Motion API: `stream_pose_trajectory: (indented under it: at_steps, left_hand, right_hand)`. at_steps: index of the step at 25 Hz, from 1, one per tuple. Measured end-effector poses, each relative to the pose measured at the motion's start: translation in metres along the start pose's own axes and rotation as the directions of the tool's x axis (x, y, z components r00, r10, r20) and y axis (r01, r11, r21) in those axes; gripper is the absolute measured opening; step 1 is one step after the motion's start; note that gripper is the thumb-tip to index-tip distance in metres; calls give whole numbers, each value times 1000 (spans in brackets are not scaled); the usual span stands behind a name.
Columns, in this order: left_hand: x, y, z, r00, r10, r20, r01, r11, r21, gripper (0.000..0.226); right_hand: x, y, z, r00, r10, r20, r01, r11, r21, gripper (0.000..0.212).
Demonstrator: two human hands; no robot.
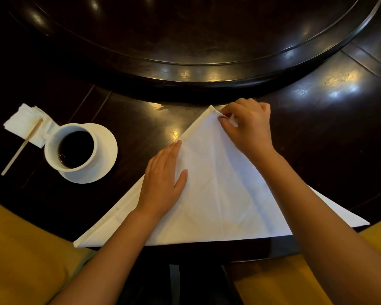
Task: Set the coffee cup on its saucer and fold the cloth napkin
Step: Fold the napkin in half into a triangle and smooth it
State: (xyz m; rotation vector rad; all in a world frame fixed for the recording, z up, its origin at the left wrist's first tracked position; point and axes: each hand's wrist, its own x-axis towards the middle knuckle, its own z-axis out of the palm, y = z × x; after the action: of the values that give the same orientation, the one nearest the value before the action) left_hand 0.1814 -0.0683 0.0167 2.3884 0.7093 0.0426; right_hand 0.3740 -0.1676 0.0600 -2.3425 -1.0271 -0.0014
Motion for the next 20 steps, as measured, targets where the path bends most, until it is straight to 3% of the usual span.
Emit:
stream_pose_trajectory:
  at_steps: [4, 8, 14, 17, 20]
  left_hand:
    - [10, 2, -10, 994, -87, -66, 79, 989, -122, 54]
    - [18, 0, -10, 990, -37, -138, 28, 997, -66, 38]
    - [33, -3, -5, 977, -21, -213, 12, 999, -44, 23]
    - [32, 3, -3, 965, -45, -258, 43, 999, -11, 34]
    - [23, 16, 4, 954, 12, -298, 49, 980, 195, 52]
  right_hand:
    - [13, 2, -4, 989, 23, 143, -59, 966, 251, 15]
    - [24, 15, 21, 960, 78, 268, -132, 973, 190, 17]
    - [22, 29, 39, 971, 137, 194, -172, 969, 178, 16]
    - [24, 26, 40, 970, 173, 174, -196, 972, 131, 28]
    - [5, 16, 30, 997, 64, 38, -63, 998, -10, 42]
